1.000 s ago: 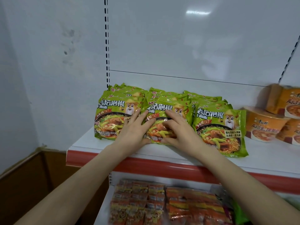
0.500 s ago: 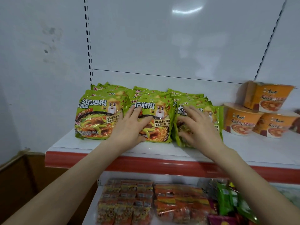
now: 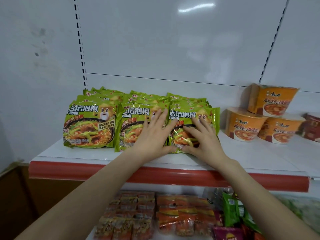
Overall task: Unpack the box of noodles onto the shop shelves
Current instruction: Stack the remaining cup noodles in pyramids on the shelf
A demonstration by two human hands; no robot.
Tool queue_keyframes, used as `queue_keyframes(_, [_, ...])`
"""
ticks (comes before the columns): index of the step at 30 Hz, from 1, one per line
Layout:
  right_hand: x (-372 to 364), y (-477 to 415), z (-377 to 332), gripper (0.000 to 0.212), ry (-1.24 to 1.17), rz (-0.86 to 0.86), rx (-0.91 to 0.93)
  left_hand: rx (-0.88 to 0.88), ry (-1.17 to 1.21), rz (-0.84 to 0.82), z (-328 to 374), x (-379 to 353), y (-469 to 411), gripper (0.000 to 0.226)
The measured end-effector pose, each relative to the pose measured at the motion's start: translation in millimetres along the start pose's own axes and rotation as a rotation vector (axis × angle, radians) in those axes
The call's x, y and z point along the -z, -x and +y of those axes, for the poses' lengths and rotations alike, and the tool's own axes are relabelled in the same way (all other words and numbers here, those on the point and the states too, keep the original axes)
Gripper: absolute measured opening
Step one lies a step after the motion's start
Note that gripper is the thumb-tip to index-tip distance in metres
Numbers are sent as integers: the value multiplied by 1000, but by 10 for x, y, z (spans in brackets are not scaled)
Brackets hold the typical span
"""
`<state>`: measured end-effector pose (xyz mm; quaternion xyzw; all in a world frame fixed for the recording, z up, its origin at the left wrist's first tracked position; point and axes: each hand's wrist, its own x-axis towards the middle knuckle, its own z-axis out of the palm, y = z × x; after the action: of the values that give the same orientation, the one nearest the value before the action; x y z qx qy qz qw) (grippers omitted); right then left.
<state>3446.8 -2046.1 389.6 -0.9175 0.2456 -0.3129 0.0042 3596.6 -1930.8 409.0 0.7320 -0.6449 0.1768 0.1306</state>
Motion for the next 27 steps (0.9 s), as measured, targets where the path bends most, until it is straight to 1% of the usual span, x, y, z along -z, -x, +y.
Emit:
queue_keyframes(2, [99, 23, 34, 60, -270, 55, -60, 7, -33, -58, 70, -86, -80, 82])
queue_keyframes(3, [160, 24, 80, 55, -381, 123, -116, 14, -58, -67, 72, -122, -105, 79])
queue_keyframes(4, [228, 10, 124, 55, -449, 205, -178, 21, -82, -69, 71, -143, -121, 76])
queue_keyframes(5, [280, -30, 198, 62, -476, 270, -254, 28, -97, -66, 73, -154, -129, 74])
queue_keyframes(6, [319, -86, 276, 75, -486, 290, -339, 34, -100, -62, 80, -156, -139, 73])
queue_keyframes(7, [338, -148, 347, 89, -498, 272, -415, 38, -96, -60, 87, -160, -146, 73])
queue_keyframes(9, [311, -291, 455, 110, -609, 179, -521, 45, -91, -73, 99, -170, -159, 77])
queue_keyframes(11, [255, -384, 520, 120, -803, 61, -577, 56, -101, -80, 103, -194, -164, 81])
queue_keyframes(12, [209, -423, 562, 118, -907, 13, -577, 58, -107, -77, 101, -206, -167, 82])
queue_keyframes(13, [168, -455, 591, 105, -967, -16, -557, 60, -108, -74, 99, -212, -174, 83])
queue_keyframes(15, [126, -499, 606, 63, -990, -51, -475, 67, -102, -65, 94, -218, -195, 83])
queue_keyframes(16, [115, -518, 627, 59, -992, -65, -459, 67, -103, -60, 94, -217, -209, 84])
queue_keyframes(17, [126, -527, 646, 66, -1000, -82, -446, 68, -105, -56, 96, -218, -217, 84])
queue_keyframes(19, [135, -533, 685, 90, -996, -117, -406, 72, -97, -50, 101, -230, -228, 85])
queue_keyframes(20, [148, -527, 686, 95, -994, -130, -392, 75, -92, -48, 103, -237, -228, 85])
queue_keyframes(21, [144, -528, 703, 95, -981, -137, -388, 78, -88, -46, 104, -246, -231, 85])
queue_keyframes(24, [117, -527, 711, 79, -958, -117, -374, 85, -80, -51, 112, -251, -242, 86])
queue_keyframes(27, [93, -540, 730, 76, -965, -124, -356, 86, -73, -37, 122, -255, -247, 86])
